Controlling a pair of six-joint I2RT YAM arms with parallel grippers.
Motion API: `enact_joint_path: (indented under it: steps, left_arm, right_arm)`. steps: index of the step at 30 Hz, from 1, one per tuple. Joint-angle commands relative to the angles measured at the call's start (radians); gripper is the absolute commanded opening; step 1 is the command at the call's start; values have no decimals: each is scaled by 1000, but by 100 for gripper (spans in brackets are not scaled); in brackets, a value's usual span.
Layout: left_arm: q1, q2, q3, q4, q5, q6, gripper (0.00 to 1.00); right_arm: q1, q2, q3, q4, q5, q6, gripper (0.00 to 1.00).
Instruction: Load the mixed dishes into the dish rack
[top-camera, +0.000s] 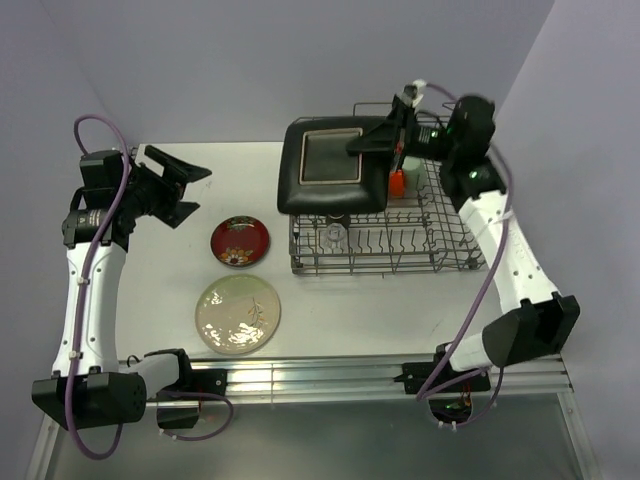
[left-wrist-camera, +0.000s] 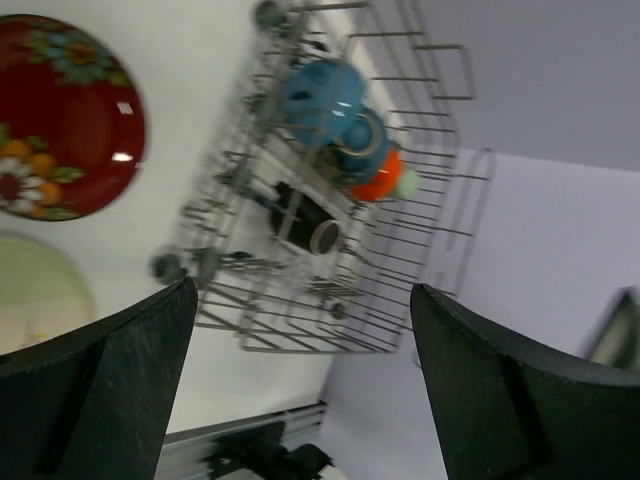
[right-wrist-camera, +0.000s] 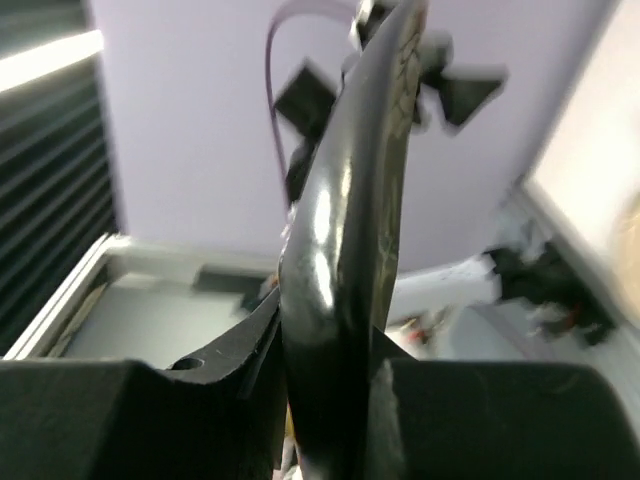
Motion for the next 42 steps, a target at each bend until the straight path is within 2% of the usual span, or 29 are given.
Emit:
enact_joint_path:
  steps: [1,2,6,8,9,11,14,20,26,31,38,42]
  left_arm:
    - [-8,-20,-43,-97,-147,147,93]
    - [-18,-15,-45,-108,-171,167,93]
    - [-80,11,-26,-161,-256,193,93]
    - [-116,20,-15,-163,-297,204,92]
    - [-139,20,-15,-160,-312,210,92]
    - [-153,22,-26,-152,-348,226,92]
    - [-179,34,-22,-143,-375,247,92]
    - [-242,35,-43,-120,-401,301,92]
    - [-265,71,-40,-93,-383,315,92]
    - [-274,106,-44,-77,-365,316,93]
    - [-274,127,-74,-68,-377,333,93]
    - [-272,146,-80,-65,-377,344,93]
  right_arm:
    - [-73,49,385,-947,190,-675,0]
    - [-111,75,527,-1062,228,-738,0]
    - [-180,192,795,-1483,406,-904,0]
    - [-187,244,953,-1626,555,-1017,0]
    - [-187,244,948,-1662,610,-1065,0]
    - [-214,208,832,-1653,702,-1091,0]
    - [-227,182,764,-1662,839,-1160,0]
    - [-228,200,757,-1662,971,-1192,0]
    - [-225,198,702,-1662,1040,-1228,0]
    - [-205,249,720,-1662,1127,-1251,0]
    - [-170,292,711,-1659,1121,-1290,0]
    - [-139,260,613,-1605,1135,-1303,0]
